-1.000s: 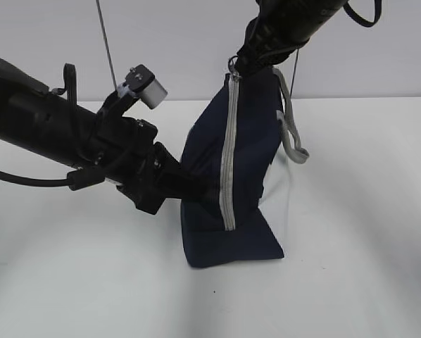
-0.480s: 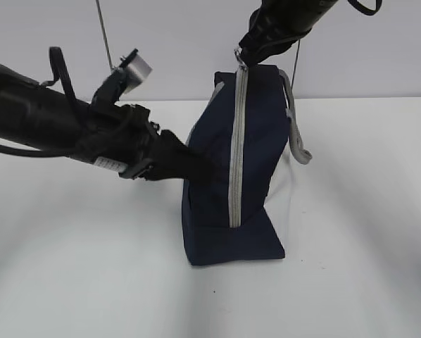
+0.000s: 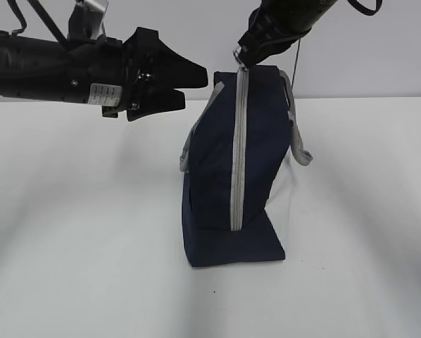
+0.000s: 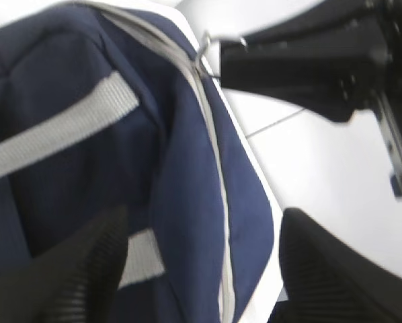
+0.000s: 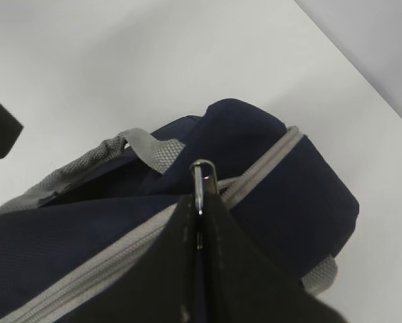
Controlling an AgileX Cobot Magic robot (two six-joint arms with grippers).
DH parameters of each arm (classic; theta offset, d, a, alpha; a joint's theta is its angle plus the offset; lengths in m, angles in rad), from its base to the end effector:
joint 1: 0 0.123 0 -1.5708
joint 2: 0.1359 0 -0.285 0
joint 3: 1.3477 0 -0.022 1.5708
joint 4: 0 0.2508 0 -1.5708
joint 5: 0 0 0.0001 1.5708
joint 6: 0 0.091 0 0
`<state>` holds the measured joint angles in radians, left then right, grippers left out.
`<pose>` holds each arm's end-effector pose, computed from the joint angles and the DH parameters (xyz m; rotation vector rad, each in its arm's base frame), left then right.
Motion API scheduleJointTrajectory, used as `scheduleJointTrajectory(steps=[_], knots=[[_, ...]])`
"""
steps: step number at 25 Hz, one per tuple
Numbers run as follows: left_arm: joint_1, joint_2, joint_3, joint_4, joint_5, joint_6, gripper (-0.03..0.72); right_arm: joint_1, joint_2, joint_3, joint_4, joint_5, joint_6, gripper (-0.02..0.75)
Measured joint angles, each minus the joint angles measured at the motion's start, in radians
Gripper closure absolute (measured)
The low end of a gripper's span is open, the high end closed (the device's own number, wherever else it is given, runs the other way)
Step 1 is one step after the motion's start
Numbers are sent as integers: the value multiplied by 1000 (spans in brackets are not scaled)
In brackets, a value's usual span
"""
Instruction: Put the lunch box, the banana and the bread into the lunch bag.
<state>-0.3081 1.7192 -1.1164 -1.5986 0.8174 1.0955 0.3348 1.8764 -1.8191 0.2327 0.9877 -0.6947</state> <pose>0.3267 -0.1737 0.2630 0.3253 2.1339 -1.3325 0.3947 0.1559 0.3377 -1.1557 2.2130 0.1482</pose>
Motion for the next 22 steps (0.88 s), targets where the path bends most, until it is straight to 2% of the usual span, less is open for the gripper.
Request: scheduleJointTrajectory(steps=[4,10,16,18,19,20,22], knots=[[-2,60,-84,124,-9,-150,223,-2,0,0,4,2,-4,754],[-2,133,-180,289,38,-306,224,-2,0,0,9,2,-4,754],[-25,178,-198,312,84,-333,253,-2,0,0,13,4,-4,754],[-36,184,-199,312,84,-334,307,-2,0,0,13,11,-4,754],[-39,184,-199,312,86,-334,359,-2,0,0,13,15,-4,754],[-42,184,-200,312,87,-334,416,-2,0,0,13,20,-4,754],[-43,184,-200,311,89,-334,575,-2,0,0,15,25,-4,754]])
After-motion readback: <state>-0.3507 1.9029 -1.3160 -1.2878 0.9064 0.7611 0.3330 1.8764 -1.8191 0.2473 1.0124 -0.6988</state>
